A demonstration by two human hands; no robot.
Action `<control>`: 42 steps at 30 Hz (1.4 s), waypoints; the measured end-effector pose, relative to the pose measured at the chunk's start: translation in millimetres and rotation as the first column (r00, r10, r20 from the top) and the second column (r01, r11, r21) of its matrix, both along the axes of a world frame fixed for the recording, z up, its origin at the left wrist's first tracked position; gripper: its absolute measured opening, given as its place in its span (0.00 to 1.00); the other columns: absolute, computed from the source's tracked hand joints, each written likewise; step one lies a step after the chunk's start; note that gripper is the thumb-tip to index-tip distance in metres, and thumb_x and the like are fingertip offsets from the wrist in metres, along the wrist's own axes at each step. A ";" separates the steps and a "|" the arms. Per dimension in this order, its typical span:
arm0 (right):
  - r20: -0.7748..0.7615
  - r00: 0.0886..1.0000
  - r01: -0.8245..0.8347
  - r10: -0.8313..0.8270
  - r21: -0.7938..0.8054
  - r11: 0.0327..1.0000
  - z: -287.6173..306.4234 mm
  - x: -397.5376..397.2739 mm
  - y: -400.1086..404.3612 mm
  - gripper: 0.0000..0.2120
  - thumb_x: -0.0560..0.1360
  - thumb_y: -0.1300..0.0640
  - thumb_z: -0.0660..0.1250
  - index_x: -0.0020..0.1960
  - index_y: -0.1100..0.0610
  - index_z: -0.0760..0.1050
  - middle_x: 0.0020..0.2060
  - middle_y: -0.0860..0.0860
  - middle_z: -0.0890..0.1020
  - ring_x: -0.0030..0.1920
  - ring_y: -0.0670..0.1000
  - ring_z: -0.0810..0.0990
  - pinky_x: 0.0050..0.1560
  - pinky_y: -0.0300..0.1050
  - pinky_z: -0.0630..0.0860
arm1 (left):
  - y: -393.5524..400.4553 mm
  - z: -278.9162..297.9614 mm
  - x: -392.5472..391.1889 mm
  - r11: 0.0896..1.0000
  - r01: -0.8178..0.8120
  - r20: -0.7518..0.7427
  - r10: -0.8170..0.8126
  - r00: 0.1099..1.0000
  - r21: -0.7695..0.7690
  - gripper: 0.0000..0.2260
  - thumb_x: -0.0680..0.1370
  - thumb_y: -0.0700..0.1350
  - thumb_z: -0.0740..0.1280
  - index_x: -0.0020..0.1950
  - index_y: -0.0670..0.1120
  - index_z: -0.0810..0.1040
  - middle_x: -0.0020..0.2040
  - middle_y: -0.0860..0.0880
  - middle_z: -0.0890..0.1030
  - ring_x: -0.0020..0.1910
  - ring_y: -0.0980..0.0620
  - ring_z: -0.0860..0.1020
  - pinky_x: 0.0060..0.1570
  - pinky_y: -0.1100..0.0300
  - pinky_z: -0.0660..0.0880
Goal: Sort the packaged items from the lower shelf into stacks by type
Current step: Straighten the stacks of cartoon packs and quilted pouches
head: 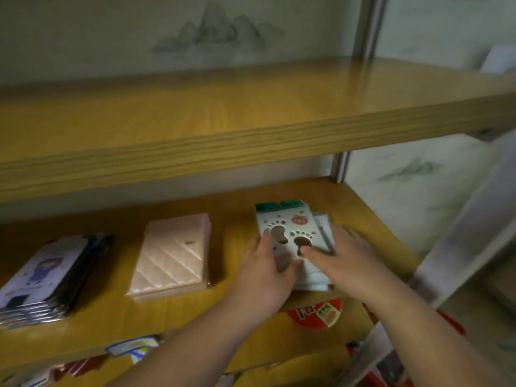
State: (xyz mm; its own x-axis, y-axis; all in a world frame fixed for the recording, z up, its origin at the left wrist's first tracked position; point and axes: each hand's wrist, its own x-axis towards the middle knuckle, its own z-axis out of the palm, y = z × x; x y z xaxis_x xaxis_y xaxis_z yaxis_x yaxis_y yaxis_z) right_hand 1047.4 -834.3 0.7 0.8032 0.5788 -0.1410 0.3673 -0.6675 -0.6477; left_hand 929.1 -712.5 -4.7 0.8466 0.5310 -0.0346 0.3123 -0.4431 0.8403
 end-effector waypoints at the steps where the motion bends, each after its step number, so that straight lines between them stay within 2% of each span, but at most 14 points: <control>1: 0.012 1.000 -0.010 0.010 0.021 1.000 -0.9 -1.0 -0.7 0.34 0.66 0.30 0.63 0.68 0.44 0.69 0.60 0.47 0.75 0.64 0.53 0.72 0.62 0.55 0.74 | -2.6 1.7 2.8 0.998 0.011 0.015 -0.010 1.000 -0.054 0.20 0.77 0.50 0.71 0.67 0.60 0.71 0.64 0.58 0.77 0.62 0.57 0.76 0.58 0.59 0.77; 4: -0.035 0.999 -0.004 0.010 0.150 0.989 -3.8 2.6 -4.4 0.23 0.71 0.39 0.69 0.64 0.41 0.71 0.55 0.43 0.77 0.60 0.49 0.75 0.58 0.54 0.78 | -5.7 11.0 8.4 0.956 0.009 0.029 0.000 1.000 -0.294 0.20 0.73 0.45 0.75 0.57 0.68 0.77 0.52 0.62 0.85 0.53 0.61 0.82 0.47 0.67 0.78; 7: -0.153 0.988 0.011 0.031 0.264 0.965 -5.9 9.2 -10.8 0.19 0.71 0.44 0.72 0.60 0.38 0.73 0.54 0.40 0.80 0.55 0.45 0.80 0.55 0.53 0.81 | 0.3 18.3 23.3 0.775 -0.192 -0.032 0.218 0.976 -0.602 0.28 0.69 0.40 0.79 0.66 0.51 0.77 0.54 0.48 0.86 0.53 0.46 0.84 0.55 0.49 0.80; 9: -0.239 0.970 0.046 0.036 0.329 0.943 -6.9 13.0 -13.7 0.17 0.71 0.47 0.74 0.57 0.37 0.74 0.52 0.41 0.83 0.50 0.44 0.84 0.49 0.49 0.83 | 7.3 26.1 33.5 0.606 -0.283 -0.130 0.284 0.950 -0.744 0.29 0.66 0.38 0.79 0.66 0.43 0.76 0.52 0.40 0.86 0.49 0.41 0.85 0.47 0.48 0.81; 11: -0.302 0.952 0.075 0.050 0.388 0.919 -7.9 15.0 -15.6 0.16 0.72 0.50 0.75 0.52 0.34 0.74 0.48 0.41 0.85 0.45 0.42 0.85 0.43 0.44 0.84 | 12.2 34.2 40.5 0.523 -0.302 -0.185 0.264 0.947 -0.797 0.24 0.64 0.40 0.78 0.60 0.42 0.81 0.48 0.40 0.87 0.45 0.40 0.86 0.42 0.47 0.82; 15: -0.385 0.918 0.110 0.095 0.477 0.872 -10.6 14.7 -17.8 0.20 0.72 0.54 0.77 0.48 0.31 0.73 0.45 0.37 0.85 0.44 0.39 0.85 0.38 0.40 0.84 | 10.9 30.7 46.7 0.654 -0.294 -0.165 0.253 0.953 -0.697 0.21 0.73 0.40 0.75 0.64 0.46 0.76 0.48 0.42 0.87 0.44 0.41 0.86 0.46 0.42 0.82; 19: -0.455 0.881 0.186 0.129 0.584 0.790 -7.9 11.5 -18.9 0.13 0.75 0.47 0.73 0.56 0.36 0.74 0.46 0.39 0.86 0.43 0.40 0.86 0.35 0.38 0.82 | 2.8 24.6 40.3 0.759 -0.137 0.078 0.241 0.967 -0.637 0.22 0.74 0.41 0.74 0.66 0.52 0.73 0.52 0.48 0.87 0.48 0.45 0.86 0.47 0.41 0.82; 22: -0.373 0.916 0.150 0.148 0.661 0.735 -4.0 15.9 -20.0 0.14 0.77 0.43 0.68 0.61 0.33 0.73 0.52 0.37 0.85 0.49 0.38 0.84 0.46 0.42 0.81 | -4.7 21.7 31.7 0.925 0.027 0.275 0.085 0.958 -0.379 0.20 0.77 0.47 0.72 0.66 0.58 0.71 0.55 0.60 0.84 0.53 0.57 0.84 0.44 0.58 0.82; 24: -0.244 0.956 0.061 0.164 0.710 0.701 -2.0 16.3 -22.2 0.17 0.77 0.45 0.68 0.62 0.30 0.70 0.55 0.34 0.82 0.54 0.35 0.81 0.50 0.41 0.80 | -6.1 17.5 27.8 0.985 0.085 0.358 -0.025 0.933 -0.152 0.21 0.78 0.47 0.70 0.68 0.57 0.67 0.60 0.60 0.82 0.58 0.62 0.80 0.50 0.64 0.79; 29: -0.080 0.978 -0.101 0.190 0.620 0.778 -14.2 7.5 -31.3 0.29 0.76 0.44 0.69 0.61 0.18 0.54 0.60 0.23 0.73 0.61 0.28 0.72 0.50 0.29 0.74 | -7.3 -5.1 23.7 0.979 0.124 0.327 -0.171 0.930 0.159 0.30 0.77 0.40 0.71 0.72 0.47 0.58 0.67 0.60 0.70 0.67 0.67 0.70 0.62 0.69 0.70; 34: -0.007 0.992 -0.101 0.124 0.538 0.837 -22.7 8.9 -31.9 0.29 0.78 0.46 0.67 0.58 0.17 0.52 0.55 0.17 0.69 0.59 0.23 0.68 0.49 0.26 0.69 | -4.4 -17.3 24.4 0.982 0.106 0.249 -0.142 0.958 0.154 0.25 0.78 0.44 0.71 0.66 0.57 0.59 0.66 0.64 0.70 0.65 0.72 0.68 0.60 0.72 0.69; 37: -0.015 0.997 -0.052 0.071 0.537 0.842 -21.8 12.3 -28.2 0.24 0.76 0.45 0.69 0.58 0.21 0.60 0.56 0.26 0.75 0.58 0.29 0.74 0.49 0.33 0.74 | -4.1 -12.9 25.9 0.992 0.077 0.254 -0.100 0.962 0.101 0.23 0.77 0.47 0.72 0.63 0.61 0.63 0.63 0.64 0.73 0.62 0.72 0.72 0.57 0.73 0.71; 40: -0.055 0.998 0.003 0.027 0.474 0.880 -14.1 24.7 -25.6 0.14 0.72 0.38 0.69 0.56 0.31 0.71 0.53 0.36 0.77 0.53 0.39 0.79 0.48 0.41 0.79 | -1.8 -6.1 26.5 0.997 0.027 0.256 -0.046 0.966 0.077 0.18 0.74 0.57 0.73 0.62 0.61 0.72 0.59 0.58 0.79 0.58 0.60 0.78 0.54 0.59 0.78; 42: -0.147 0.988 0.017 0.042 0.383 0.923 -7.7 35.7 -24.0 0.13 0.71 0.36 0.69 0.53 0.37 0.77 0.50 0.38 0.81 0.49 0.42 0.82 0.47 0.47 0.82 | -0.7 -2.0 27.9 0.998 0.001 0.178 -0.013 0.984 0.066 0.16 0.72 0.59 0.73 0.57 0.57 0.78 0.54 0.56 0.83 0.52 0.60 0.81 0.47 0.59 0.81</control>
